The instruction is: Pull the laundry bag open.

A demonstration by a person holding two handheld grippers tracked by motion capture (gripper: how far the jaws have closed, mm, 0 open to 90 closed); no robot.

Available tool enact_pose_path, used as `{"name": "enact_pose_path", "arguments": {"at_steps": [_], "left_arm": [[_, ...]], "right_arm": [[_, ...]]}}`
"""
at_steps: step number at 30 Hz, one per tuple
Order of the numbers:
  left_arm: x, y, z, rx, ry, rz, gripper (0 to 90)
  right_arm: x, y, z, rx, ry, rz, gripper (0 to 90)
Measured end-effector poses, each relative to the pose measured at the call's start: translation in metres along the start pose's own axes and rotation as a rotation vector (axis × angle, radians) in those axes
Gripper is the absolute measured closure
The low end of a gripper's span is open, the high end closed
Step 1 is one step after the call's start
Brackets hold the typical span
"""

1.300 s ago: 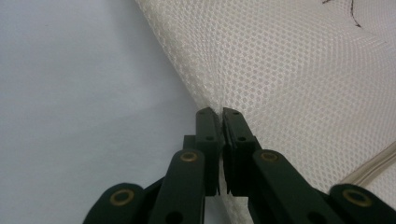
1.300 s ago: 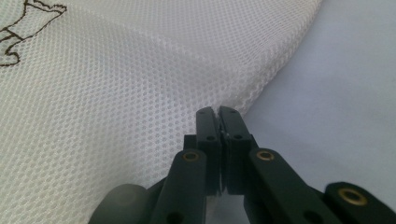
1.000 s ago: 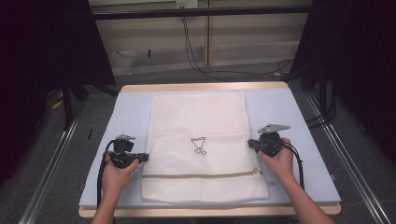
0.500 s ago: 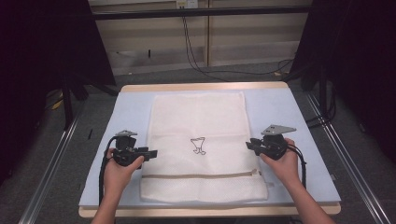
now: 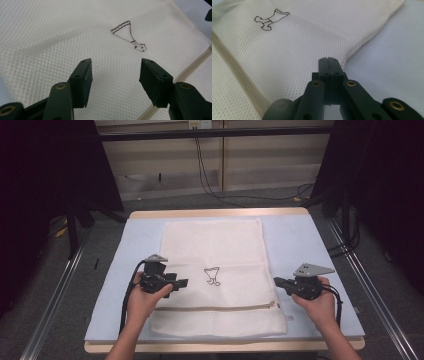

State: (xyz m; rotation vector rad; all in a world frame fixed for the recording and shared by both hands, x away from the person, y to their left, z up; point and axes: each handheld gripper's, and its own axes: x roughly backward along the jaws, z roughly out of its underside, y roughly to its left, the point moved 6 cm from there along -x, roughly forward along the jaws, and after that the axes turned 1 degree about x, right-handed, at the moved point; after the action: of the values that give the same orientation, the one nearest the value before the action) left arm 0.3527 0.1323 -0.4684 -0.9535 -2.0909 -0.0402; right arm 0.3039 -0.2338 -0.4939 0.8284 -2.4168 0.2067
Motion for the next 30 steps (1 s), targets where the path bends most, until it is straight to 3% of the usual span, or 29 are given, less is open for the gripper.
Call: {"name": "enact_pose_path", "arguments": {"at_steps": [3,5,7,10,15,17,22,23,26,30], "left_arm": [[-0.009,-0.011,-0.004,-0.039,0.0,0.023,40.9],[-0.014,-0.018,-0.005,-0.042,0.007,0.046,41.1],[-0.018,-0.022,-0.005,-0.022,0.034,0.058,40.8],[-0.024,-0.029,-0.005,-0.016,0.035,0.077,39.6],[-0.035,-0.057,-0.004,0.035,0.067,0.185,40.5],[-0.042,-0.07,-0.003,0.033,0.104,0.218,42.1],[-0.054,-0.092,-0.004,0.111,0.147,0.308,46.1],[-0.056,-0.094,-0.004,0.116,0.153,0.313,46.6],[-0.06,-0.101,-0.005,0.133,0.16,0.33,48.5],[-0.07,-0.111,-0.004,0.125,0.19,0.355,49.0]], "right_arm": [[0.007,0.003,0.006,0.005,0.014,-0.002,90.0],[0.01,0.008,0.012,0.009,0.036,-0.007,90.0],[0.013,0.014,0.019,0.019,0.051,-0.023,90.0],[0.013,0.022,0.027,0.026,0.083,-0.038,90.0],[0.01,0.031,0.026,0.031,0.083,-0.066,90.0],[0.009,0.034,0.025,0.025,0.079,-0.082,90.0],[0.008,0.043,0.023,0.017,0.08,-0.117,90.0],[0.008,0.045,0.022,0.007,0.067,-0.138,90.0],[0.01,0.042,0.022,-0.008,0.076,-0.118,90.0],[0.011,0.039,0.024,-0.015,0.071,-0.111,90.0]]}}
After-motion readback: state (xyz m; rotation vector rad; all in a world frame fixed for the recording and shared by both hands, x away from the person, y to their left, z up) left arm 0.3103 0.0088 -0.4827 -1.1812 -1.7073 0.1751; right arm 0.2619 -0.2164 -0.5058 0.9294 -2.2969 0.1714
